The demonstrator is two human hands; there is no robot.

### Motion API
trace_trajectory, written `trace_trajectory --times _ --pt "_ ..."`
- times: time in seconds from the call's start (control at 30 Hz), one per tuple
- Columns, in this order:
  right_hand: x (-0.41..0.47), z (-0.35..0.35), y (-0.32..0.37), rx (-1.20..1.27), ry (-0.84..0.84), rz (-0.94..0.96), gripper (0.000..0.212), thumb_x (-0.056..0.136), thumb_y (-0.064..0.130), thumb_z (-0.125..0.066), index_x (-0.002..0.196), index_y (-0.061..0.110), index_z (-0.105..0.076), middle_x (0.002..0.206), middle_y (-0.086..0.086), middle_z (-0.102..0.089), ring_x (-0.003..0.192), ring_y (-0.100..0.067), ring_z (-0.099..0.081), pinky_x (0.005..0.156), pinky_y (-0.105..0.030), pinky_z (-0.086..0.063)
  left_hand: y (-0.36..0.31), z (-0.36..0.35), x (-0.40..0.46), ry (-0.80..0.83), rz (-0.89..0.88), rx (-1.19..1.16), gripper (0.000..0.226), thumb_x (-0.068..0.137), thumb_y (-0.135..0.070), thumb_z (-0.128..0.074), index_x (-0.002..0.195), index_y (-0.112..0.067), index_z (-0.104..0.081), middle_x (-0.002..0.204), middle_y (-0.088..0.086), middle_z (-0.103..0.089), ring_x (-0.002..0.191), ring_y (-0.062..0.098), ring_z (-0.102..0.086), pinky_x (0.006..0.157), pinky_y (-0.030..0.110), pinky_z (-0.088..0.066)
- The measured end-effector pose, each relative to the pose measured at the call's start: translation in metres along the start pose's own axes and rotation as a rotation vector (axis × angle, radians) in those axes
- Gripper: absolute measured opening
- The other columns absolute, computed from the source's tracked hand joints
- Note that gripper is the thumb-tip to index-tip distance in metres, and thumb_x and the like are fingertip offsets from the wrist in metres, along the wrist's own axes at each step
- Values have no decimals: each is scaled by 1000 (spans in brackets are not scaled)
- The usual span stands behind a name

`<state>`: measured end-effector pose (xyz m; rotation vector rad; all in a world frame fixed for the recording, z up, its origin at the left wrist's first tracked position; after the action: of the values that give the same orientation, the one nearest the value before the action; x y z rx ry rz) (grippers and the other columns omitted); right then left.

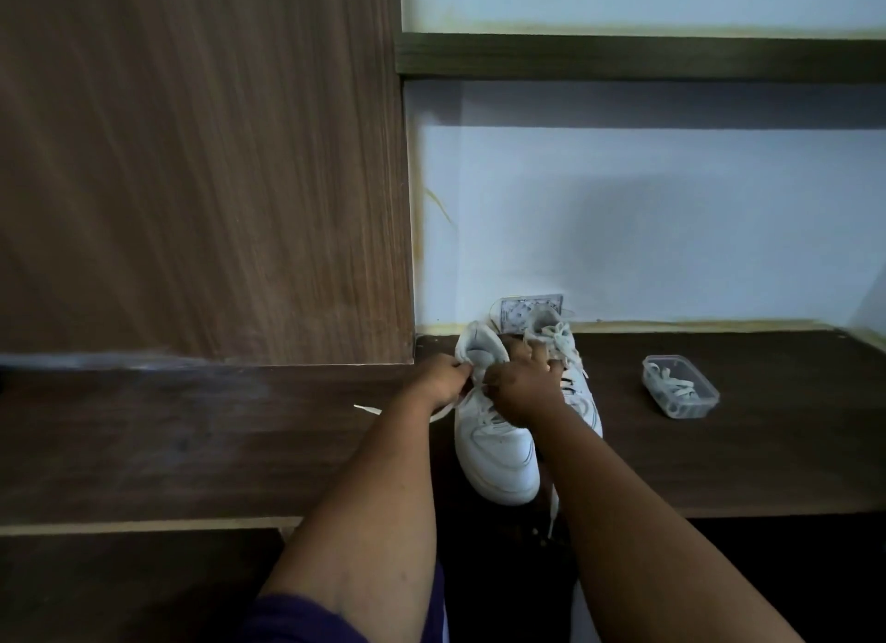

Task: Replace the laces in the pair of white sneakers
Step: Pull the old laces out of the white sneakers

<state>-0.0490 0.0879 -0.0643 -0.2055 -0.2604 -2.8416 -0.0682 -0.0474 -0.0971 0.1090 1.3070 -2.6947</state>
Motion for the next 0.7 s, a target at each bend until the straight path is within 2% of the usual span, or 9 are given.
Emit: trace_trajectory --times 0.07,0.2,0.27,0.33,0.43,0.5,0.57,0.63,0.7 --pt "2 -2 -5 154 -61 -58 23 92 32 -52 109 29 -67 144 0 -34 133 -32 -25 105 -49 -26 -1 1 1 2 -10 -2 35 100 -35 -46 73 -17 -61 87 12 -67 88 29 -64 73 29 -42" --pt "-10 40 -41 1055 -742 -474 23 94 25 -53 102 8 -66 125 -15 -47 120 -36 -43 99 -35 -37 0 0 -1 35 -1 -9 36 100 -37 -45 72 -19 -60 86 8 -67 80 26 -64 75 32 -48" --pt "-15 56 -43 1109 -864 -474 31 93 30 -45 97 7 -65 120 -14 -49 117 -34 -43 95 -33 -36 -1 0 0 33 -3 -10 36 99 -39 -45 77 -17 -62 90 10 -69 85 29 -67 79 36 -52" --pt "-13 60 -34 805 -729 -390 44 86 42 -38 108 14 -63 124 -10 -50 117 -34 -41 92 -40 -37 -2 0 1 24 -9 -14 34 99 -38 -45 80 -17 -64 90 9 -68 89 28 -66 82 35 -50" --pt "-2 33 -16 321 -367 -188 45 88 42 -50 132 35 -48 146 -4 -32 132 -36 -26 102 -52 -31 -2 -1 -1 29 -1 -28 32 99 -36 -45 85 -16 -66 90 7 -67 86 25 -64 79 33 -48" --pt "3 13 -4 124 -145 -43 36 92 38 -48 128 39 -54 151 0 -23 138 -34 -15 109 -54 -21 -3 -1 -3 28 -3 -24 34 99 -35 -45 92 -13 -69 93 9 -68 89 26 -64 80 33 -48" --pt "3 -2 -1 -22 28 -24 30 94 37 -44 120 36 -60 150 0 -25 139 -31 -12 109 -52 -16 -3 -1 -4 31 1 -28 34 100 -35 -44 98 -13 -69 97 9 -68 93 25 -63 83 34 -47" --pt "4 -8 -3 38 49 -64 26 93 34 -47 111 32 -65 145 1 -30 136 -31 -18 107 -52 -19 -4 0 -5 30 0 -38 32 100 -34 -44 97 -13 -68 97 10 -67 92 24 -62 81 32 -46" --pt "5 12 -8 262 -233 -106 25 90 32 -47 100 22 -68 135 -6 -41 126 -36 -33 101 -49 -30 -2 0 -4 25 2 -50 32 100 -33 -45 85 -14 -66 94 10 -69 91 26 -64 80 32 -46"
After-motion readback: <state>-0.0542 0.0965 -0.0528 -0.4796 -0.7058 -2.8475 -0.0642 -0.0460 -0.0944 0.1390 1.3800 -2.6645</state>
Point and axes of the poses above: each hand's wrist, its own x-axis towards the middle knuckle, its own z-axis out of the back of the hand, y = z × x, the point moved 6 cm from there along x, towards the middle knuckle
